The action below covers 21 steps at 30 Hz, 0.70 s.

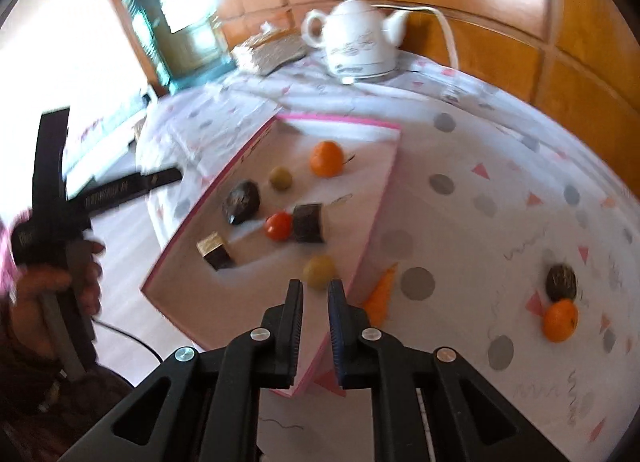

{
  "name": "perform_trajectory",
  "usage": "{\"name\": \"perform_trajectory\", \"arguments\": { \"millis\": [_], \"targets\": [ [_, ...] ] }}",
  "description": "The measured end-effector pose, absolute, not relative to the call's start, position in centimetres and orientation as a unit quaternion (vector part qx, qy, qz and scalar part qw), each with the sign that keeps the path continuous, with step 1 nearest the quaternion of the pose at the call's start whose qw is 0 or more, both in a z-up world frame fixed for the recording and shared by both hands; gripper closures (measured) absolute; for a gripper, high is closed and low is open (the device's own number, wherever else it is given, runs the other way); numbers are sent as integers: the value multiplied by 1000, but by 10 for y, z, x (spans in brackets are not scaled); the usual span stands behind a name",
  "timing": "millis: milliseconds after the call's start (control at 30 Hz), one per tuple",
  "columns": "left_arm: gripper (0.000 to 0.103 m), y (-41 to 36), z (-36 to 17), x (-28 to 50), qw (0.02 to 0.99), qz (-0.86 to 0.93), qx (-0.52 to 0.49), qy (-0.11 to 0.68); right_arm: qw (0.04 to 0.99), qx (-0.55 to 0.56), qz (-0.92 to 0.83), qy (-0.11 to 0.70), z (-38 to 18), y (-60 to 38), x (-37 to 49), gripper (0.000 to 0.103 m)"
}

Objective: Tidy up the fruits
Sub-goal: 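Carry the carrot into the pink tray and open the right gripper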

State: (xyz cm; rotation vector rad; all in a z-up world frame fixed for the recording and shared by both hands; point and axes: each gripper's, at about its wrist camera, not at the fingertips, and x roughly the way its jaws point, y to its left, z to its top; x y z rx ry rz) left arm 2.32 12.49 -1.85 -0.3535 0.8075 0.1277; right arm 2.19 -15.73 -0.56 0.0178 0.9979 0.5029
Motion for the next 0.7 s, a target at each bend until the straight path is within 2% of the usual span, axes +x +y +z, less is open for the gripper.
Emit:
{"name": "perform_trajectory", "arguments": {
  "millis": [233,533,700],
  "targets": [
    [31,119,-24,24,899,56,-169,400,843,-5,164,512,-33,-207,29,73],
    [31,116,-23,25,900,54,-163,401,817,37,186,544,-64,-193,60,73],
    [31,116,-26,25,899,53,-163,404,806,-1,181,564,-75,-177,63,74]
  ]
}}
